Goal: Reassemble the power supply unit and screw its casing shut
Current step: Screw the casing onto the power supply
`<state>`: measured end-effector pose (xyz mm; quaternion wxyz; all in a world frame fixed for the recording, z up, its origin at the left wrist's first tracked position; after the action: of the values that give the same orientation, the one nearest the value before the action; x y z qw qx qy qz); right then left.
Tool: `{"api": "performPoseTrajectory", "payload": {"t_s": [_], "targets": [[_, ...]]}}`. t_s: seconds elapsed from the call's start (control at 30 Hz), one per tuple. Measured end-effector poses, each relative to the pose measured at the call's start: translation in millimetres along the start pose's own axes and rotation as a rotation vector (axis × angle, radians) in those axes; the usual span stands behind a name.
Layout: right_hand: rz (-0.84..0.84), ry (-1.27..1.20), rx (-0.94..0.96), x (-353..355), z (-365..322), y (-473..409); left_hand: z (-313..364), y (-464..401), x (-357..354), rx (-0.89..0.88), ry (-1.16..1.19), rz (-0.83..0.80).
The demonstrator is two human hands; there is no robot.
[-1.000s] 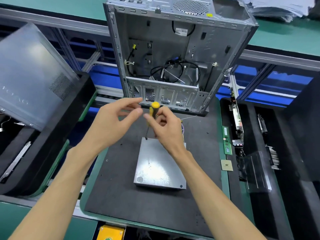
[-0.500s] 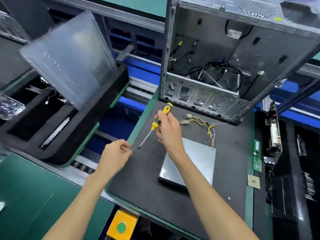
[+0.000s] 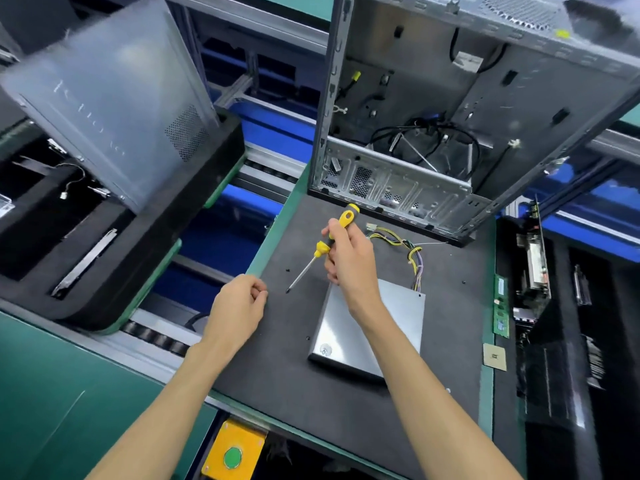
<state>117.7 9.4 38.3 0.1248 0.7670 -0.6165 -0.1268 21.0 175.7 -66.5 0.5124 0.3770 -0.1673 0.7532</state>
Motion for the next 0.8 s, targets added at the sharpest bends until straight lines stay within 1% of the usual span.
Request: {"api": "performPoseTrajectory", "payload": {"t_s": [0.1,0.23,0.37,0.5,0.57,0.67,0.73,0.8], "targets": [[0.027,-0.023,-0.012,8,-2,0,18,0,-9,-0.099,0.035,-0.115],[0.051,-0.027,0.0,19,-2,2,34,4,-26,-0.226,-0.074,-0.32],[0.088,-0.042,0.005,31,-2,5,36,8,-28,-0.311,-0.153,-0.402],[0.15,-0.08,-0.002,48,-1,9,46,20,-35,-0.44,-0.251,-0.497],[0.18,-0.104,-0.01,56,0,12,53,23,-41,-0.489,-0.277,-0.504],[0.208,-0.123,-0.001,67,-1,17,58,23,-43,-0.507,-0.297,-0.497],[0.215,-0.13,0.01,73,-2,21,59,21,-40,-0.477,-0.272,-0.471],[0.221,-0.153,0.022,81,0,23,64,17,-31,-0.39,-0.129,-0.39]]}}
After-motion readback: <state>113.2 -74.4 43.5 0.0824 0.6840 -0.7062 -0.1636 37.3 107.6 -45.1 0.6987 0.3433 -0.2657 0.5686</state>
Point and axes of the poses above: each hand's wrist, its own y-axis away from the middle knuckle, its own x-axis out of the back of the hand, z = x × y, the point moved 4 cm from there along -y, towards the middle knuckle, and after that the axes turned 4 degrees about -x, right-handed, at the moved point
